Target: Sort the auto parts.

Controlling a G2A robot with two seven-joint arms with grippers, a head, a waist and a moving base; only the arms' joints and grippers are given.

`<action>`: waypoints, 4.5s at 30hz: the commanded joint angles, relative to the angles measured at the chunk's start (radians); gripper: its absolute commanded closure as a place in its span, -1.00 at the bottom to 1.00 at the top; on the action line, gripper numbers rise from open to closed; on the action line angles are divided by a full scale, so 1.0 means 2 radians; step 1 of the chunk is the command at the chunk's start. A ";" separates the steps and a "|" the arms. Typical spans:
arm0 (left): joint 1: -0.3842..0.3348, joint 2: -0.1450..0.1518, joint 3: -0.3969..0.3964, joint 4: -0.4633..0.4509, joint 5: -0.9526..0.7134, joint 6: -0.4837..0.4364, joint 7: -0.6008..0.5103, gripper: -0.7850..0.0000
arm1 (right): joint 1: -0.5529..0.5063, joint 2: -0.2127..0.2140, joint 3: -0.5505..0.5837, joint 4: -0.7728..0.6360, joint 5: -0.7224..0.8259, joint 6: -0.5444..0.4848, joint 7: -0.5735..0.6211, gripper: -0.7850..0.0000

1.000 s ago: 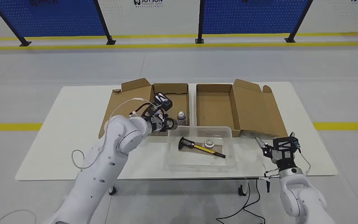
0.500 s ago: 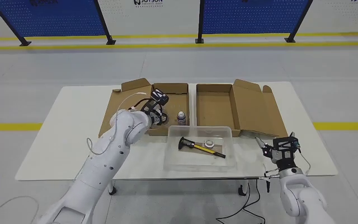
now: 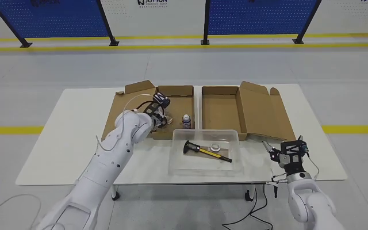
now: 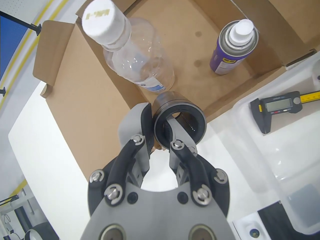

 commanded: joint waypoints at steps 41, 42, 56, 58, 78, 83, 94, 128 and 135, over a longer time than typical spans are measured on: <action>-0.047 -0.032 0.039 0.135 -0.015 0.003 0.028 0.68 | 0.000 0.000 0.000 0.000 0.000 0.000 0.000 -1.00; -0.047 -0.032 0.039 0.136 -0.014 0.005 0.028 0.67 | 0.000 0.000 0.000 0.000 0.000 0.000 0.000 -1.00; -0.002 -0.019 0.013 0.025 0.036 0.024 0.037 -0.93 | 0.000 0.000 0.000 0.000 0.000 0.000 0.000 -1.00; 0.021 -0.014 0.001 -0.022 0.043 0.031 0.040 -1.00 | 0.000 0.000 0.000 0.000 0.000 0.000 0.000 -1.00; 0.289 0.019 -0.105 -0.366 0.172 0.117 0.152 -1.00 | 0.000 0.000 0.000 0.000 0.000 0.000 0.000 -1.00; 0.354 0.024 -0.132 -0.413 0.200 0.136 0.172 -1.00 | 0.000 0.000 0.000 0.000 0.000 0.000 0.000 -1.00; 0.423 0.027 -0.170 -0.446 0.209 0.153 0.175 -1.00 | 0.000 0.000 0.000 0.000 0.000 0.000 0.000 -1.00; 0.423 0.027 -0.170 -0.446 0.209 0.153 0.175 -1.00 | 0.272 -0.022 -0.235 -0.053 0.019 -0.147 0.438 -1.00; 0.423 0.027 -0.170 -0.446 0.209 0.153 0.175 -1.00 | 0.330 -0.032 -0.283 0.001 0.059 -0.167 0.517 -1.00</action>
